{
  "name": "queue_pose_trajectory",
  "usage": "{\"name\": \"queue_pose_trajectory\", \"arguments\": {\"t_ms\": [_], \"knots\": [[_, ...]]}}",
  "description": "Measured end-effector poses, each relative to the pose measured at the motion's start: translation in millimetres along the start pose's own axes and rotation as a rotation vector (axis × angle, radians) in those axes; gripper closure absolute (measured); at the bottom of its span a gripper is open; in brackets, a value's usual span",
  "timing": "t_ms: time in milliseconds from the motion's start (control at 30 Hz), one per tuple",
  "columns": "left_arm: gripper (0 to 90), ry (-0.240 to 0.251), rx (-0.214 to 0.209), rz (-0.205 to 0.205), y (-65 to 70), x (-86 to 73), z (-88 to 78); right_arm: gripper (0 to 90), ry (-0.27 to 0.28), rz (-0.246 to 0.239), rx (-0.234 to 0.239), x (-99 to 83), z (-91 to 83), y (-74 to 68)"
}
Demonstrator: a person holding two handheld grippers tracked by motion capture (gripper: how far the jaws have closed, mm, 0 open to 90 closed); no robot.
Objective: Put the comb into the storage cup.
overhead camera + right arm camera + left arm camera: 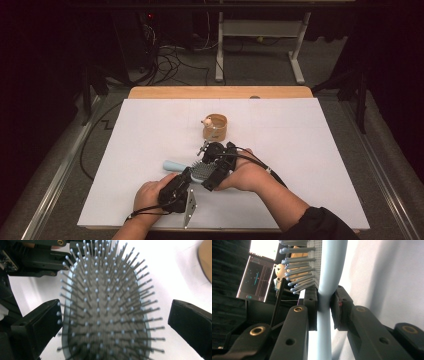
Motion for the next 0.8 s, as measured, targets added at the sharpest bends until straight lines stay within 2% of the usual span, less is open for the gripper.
{"name": "queue_pose_trajectory", "arguments": {"t_ms": [233,433,700,800], "knots": [[76.7,-0.001,-0.002,-0.032,-3.0,-1.7,0.9,0.1,0.01,-0.023,-0.011,-4.4,-13.9,-0.2],[76.8,0.003,-0.009,-0.079,-8.2,-3.1,0.6,0.1,0.027,-0.028,-0.023,-8.8,-23.8,2.0],[76.8,-0.003,0.002,-0.122,-13.9,-6.1,0.4,0.2,0.007,-0.023,-0.038,-22.1,-31.6,6.8],[76.8,-0.002,0.0,-0.152,-16.6,-7.1,0.0,0.1,-0.011,-0.017,-0.045,-30.7,-31.4,11.0]]}}
Point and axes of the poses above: each handheld gripper's, and its own axes: z roughly forward along the jaws, x roughly out of its top, y roughly to its right, the point moved 8 cm from there along z, roughly forward along the jaws, and after that the axes turned 2 degrees about -y, right-handed, at the moved point
